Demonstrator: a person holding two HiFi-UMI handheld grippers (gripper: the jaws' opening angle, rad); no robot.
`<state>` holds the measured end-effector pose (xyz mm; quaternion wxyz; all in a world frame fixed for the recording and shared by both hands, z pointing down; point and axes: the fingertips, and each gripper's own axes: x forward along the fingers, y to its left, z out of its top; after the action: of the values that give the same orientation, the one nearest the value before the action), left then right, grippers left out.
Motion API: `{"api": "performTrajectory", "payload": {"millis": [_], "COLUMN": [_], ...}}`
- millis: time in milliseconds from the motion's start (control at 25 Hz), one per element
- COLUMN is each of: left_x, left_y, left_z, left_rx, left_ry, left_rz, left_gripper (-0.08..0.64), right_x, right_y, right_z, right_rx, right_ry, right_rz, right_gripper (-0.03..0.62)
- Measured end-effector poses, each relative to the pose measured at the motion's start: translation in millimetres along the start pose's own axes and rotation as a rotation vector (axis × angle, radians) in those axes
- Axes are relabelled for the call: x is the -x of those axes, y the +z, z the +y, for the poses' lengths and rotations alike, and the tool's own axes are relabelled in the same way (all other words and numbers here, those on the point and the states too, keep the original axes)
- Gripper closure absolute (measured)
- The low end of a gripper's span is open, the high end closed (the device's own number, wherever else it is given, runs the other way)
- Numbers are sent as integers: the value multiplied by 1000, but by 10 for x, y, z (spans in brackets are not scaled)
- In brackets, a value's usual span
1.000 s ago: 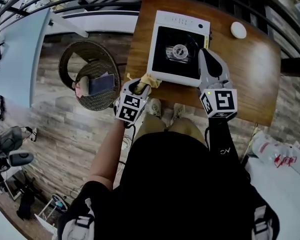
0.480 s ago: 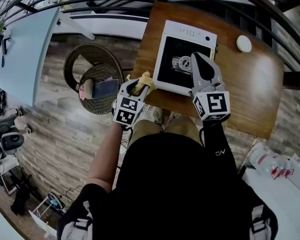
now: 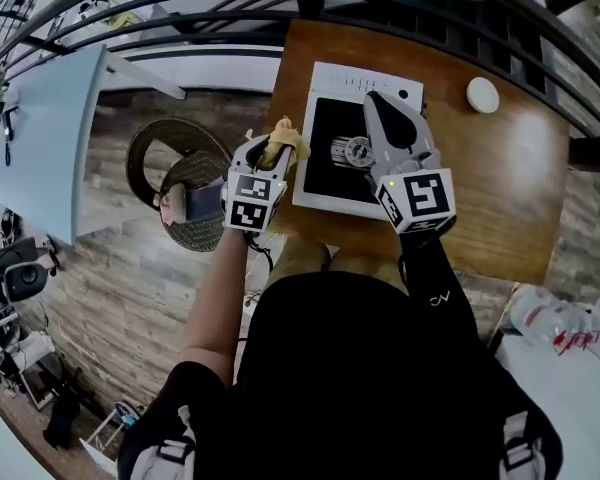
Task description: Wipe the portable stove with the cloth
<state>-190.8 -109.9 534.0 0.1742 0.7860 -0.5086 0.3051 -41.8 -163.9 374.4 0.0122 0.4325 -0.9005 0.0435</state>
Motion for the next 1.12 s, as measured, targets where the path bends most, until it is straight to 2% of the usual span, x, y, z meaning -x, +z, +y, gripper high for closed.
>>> {"api": "performTrajectory", "payload": {"millis": [120, 280, 400, 560, 720, 800, 880, 1120], "left_x": [-275, -734, -1114, -1493, -1437, -1293, -1207, -1131], "left_y": [218, 533, 718, 835, 826, 834, 802, 391], "left_z": [270, 684, 754, 736, 494, 481, 442, 178], "left_rx": [-2, -41, -59, -84, -148, -169, -156, -148], "left_ry": [-15, -1, -57, -134, -241, -248, -254, -273], "left_rz": [-18, -44, -52, -51, -68, -68, -68, -30], "left_gripper": [433, 433, 433, 433, 433, 433, 433, 433], "right_x": [-157, -401, -536, -682, -678, -676, -646, -563], "right_y": [41, 62, 27, -43, -97, -13, 18, -187], "right_z": [-32, -112, -206, -194, -82, -4, 22, 27], "right_rx": [14, 25, 31, 52, 42, 48, 58, 50], "right_ry": [-35, -94, -150, -178, -194, -195, -187, -144], "right_rz": [19, 38, 67, 95, 122, 122, 122, 125], "right_gripper": [591, 591, 591, 591, 591, 591, 591, 591]}}
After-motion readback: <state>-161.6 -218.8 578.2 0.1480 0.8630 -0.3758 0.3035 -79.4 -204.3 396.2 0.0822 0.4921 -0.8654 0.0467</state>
